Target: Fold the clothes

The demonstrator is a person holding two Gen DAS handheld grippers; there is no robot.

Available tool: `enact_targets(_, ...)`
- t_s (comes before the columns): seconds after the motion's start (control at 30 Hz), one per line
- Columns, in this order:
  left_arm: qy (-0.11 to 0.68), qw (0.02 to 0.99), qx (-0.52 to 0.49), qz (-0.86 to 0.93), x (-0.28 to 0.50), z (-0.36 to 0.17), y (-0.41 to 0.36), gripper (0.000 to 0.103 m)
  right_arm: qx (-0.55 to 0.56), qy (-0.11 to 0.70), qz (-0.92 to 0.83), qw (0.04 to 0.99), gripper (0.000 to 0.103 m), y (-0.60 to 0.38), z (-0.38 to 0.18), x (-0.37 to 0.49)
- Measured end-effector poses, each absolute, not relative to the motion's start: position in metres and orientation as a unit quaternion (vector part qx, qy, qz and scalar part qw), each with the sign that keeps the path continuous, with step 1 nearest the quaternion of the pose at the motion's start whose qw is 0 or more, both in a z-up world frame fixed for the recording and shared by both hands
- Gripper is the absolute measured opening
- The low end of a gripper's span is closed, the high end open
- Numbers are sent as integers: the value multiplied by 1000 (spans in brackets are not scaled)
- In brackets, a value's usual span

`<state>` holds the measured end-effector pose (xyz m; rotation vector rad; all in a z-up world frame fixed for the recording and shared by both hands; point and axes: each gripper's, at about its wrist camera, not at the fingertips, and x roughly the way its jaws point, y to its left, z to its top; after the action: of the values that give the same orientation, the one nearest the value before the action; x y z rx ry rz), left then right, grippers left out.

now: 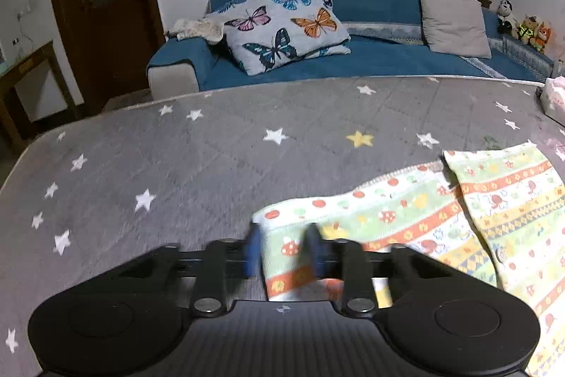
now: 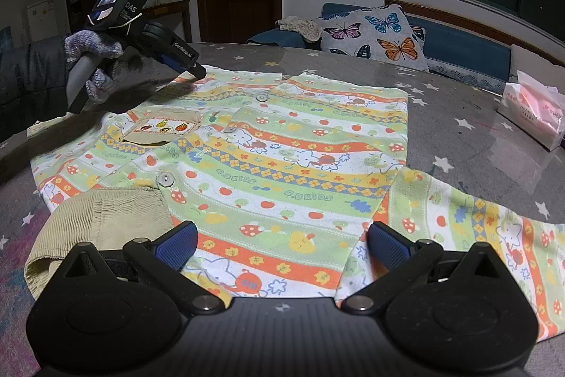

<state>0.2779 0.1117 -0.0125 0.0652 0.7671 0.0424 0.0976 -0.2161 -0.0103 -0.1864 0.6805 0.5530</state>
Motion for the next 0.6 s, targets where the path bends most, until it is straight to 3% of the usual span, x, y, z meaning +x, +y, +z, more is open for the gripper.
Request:
enact_targets(0.1, 355, 932, 54, 37, 278, -14, 109, 9, -90, 329, 267, 901, 103, -216, -10, 98)
enact_targets(0.23, 344, 936, 60, 32, 272, -9, 103, 9, -89, 329, 267, 901, 103, -216, -10, 98)
enact_targets(0.37, 333, 940, 65, 27, 266, -4, 96, 14, -90, 329, 267, 901, 103, -215, -11, 98)
enact_targets(0.43, 328, 942, 67, 24, 262, -1, 93, 26, -90, 329, 267, 901, 103, -215, -11, 98)
enact_targets(0.5, 326, 942, 82, -5, 253, 0, 81, 31, -90, 329, 267, 901, 103, -215, -11, 98)
enact_targets(0.6, 335, 935, 105, -45, 244, -4, 62, 31, -90, 329, 267, 901, 103, -215, -11, 98)
